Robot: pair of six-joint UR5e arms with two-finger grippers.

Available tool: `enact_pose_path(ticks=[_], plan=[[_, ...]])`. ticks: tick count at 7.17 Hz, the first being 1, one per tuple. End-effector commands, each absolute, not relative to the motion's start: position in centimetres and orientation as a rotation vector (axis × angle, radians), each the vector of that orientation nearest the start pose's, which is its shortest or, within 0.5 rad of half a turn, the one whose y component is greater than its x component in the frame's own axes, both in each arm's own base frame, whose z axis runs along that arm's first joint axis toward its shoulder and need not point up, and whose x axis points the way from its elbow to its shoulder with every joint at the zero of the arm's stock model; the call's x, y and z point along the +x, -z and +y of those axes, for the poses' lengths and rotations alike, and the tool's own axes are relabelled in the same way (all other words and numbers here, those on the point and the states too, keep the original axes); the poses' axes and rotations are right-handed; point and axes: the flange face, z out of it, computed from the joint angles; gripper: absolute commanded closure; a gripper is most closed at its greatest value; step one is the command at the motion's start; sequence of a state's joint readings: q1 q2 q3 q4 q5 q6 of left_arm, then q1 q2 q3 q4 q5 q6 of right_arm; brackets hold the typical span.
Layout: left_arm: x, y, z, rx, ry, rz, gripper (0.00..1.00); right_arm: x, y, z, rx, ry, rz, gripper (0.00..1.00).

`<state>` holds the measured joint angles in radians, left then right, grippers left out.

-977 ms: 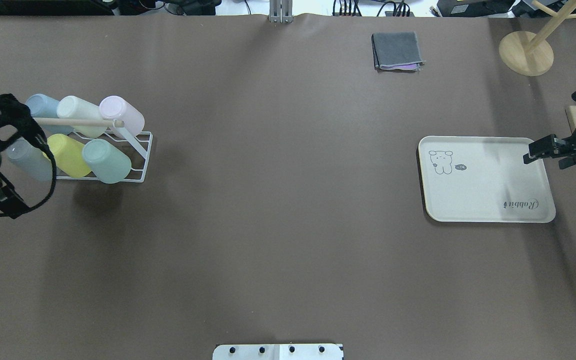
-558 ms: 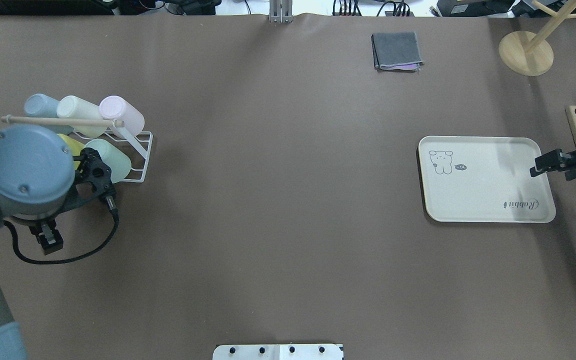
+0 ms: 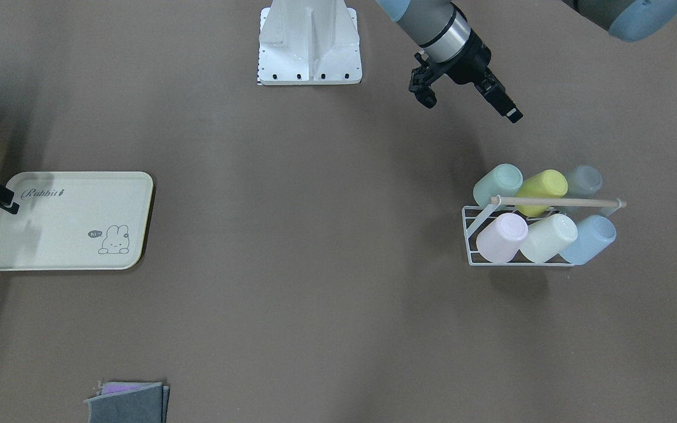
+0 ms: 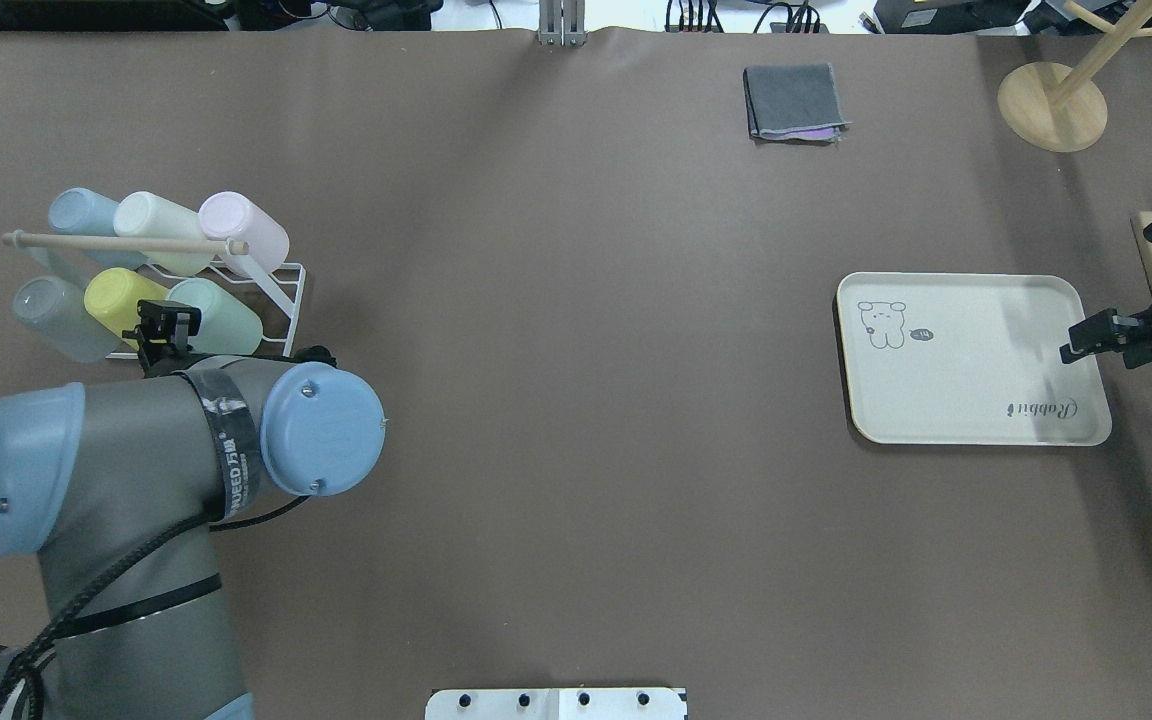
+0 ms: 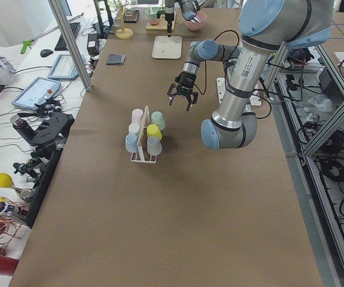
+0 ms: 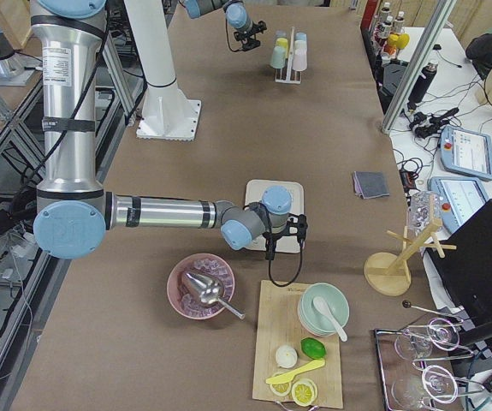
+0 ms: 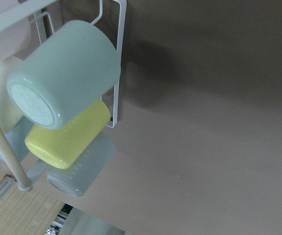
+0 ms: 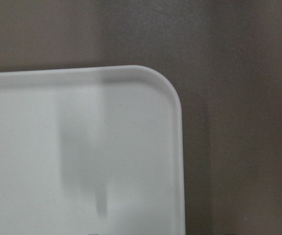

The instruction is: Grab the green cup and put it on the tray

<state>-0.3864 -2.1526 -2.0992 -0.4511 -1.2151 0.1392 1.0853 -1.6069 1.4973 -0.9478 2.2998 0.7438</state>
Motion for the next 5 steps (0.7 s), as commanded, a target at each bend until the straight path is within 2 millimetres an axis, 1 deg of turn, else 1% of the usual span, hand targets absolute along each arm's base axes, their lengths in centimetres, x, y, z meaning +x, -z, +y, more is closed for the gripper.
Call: enact_pose_path(ticks=[1, 2, 3, 4, 5], plan=[[42.0, -25.2, -34.3, 0.213, -1.419, -0.521, 0.02, -17.7, -65.6, -47.1, -0.024, -0.053, -0.851, 0.21], [42.5, -24.8, -34.0, 0.247, -1.437, -0.599, 0.02, -17.9, -65.8, -47.1, -0.031, -0.052, -0.850, 0.27], [43.9, -25.6, -34.1, 0.250, -1.452, -0.668, 0.02, -18.0, -66.4, -47.0, -0.044, -0.051, -0.845, 0.33], [44.4, -26.0, -34.3, 0.265, -1.462, -0.731, 0.02, -18.2, -66.1, -47.2, -0.037, -0.048, -0.850, 0.44], [44.5, -26.9, -34.4, 0.246, -1.480, -0.748, 0.02, -18.2, -66.0, -47.2, -0.034, -0.047, -0.849, 0.53]])
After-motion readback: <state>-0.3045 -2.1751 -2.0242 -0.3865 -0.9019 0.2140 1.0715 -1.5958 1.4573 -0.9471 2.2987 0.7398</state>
